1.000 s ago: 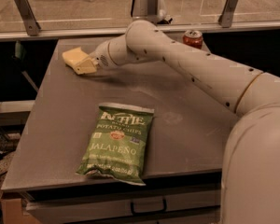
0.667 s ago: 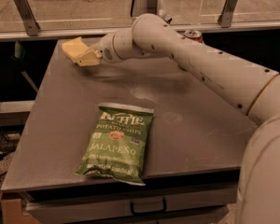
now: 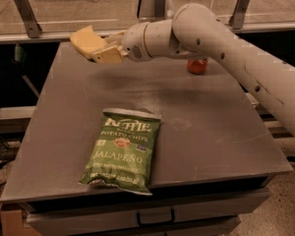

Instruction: Pick sponge

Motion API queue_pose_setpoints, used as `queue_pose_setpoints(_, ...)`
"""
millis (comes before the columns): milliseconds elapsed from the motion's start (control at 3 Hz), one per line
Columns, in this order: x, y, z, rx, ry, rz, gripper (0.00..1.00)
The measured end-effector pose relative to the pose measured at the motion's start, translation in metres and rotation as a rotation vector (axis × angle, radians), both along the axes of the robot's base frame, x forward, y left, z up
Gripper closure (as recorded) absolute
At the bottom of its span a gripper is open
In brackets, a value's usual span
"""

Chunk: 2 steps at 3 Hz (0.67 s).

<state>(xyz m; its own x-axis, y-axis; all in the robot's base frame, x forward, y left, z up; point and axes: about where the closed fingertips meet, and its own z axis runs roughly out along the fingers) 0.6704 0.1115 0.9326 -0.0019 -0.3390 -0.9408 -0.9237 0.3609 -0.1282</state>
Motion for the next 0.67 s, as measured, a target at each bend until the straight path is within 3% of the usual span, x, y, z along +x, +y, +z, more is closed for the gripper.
queue_pose_setpoints(333, -0.0279, -0.0458, 0.0167, 0.005, -0.067, 0.052, 1.0)
queue_pose_setpoints(667, -0.0304, -0.0537, 0.016, -0.004, -0.079, 0.054, 1.0)
